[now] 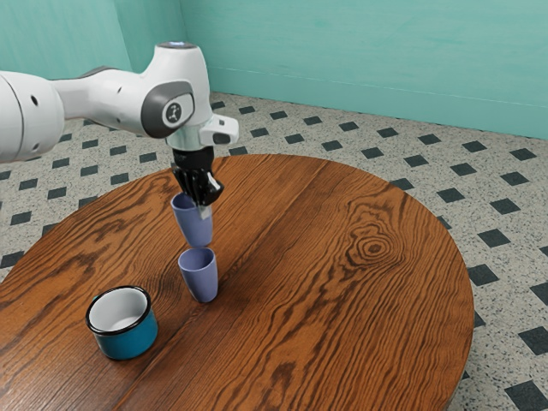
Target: Place the left cup onto the right cup
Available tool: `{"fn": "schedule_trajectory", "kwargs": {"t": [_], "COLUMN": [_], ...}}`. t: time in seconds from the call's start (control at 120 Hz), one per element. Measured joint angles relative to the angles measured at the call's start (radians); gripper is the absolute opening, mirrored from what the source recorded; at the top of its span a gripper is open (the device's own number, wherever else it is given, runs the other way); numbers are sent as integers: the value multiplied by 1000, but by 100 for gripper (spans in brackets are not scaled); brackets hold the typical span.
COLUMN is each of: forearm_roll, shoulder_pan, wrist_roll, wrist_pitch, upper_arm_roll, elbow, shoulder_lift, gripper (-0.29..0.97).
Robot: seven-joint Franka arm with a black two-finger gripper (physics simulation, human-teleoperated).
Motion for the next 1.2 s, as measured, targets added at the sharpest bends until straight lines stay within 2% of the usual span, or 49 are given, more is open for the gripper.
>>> {"fn": "schedule_trajectory", "kwargs": {"t": [0.35,1.2], "forearm_roll": [3,7], "shoulder_pan": [-10,-27], "wrist_roll": [-50,-131], "wrist_pitch": [15,26], "upper_arm_roll": [-3,-14], "elbow": [-108,-139], "shoulder_lift": [-73,-83], "gripper": [-11,-10]}}
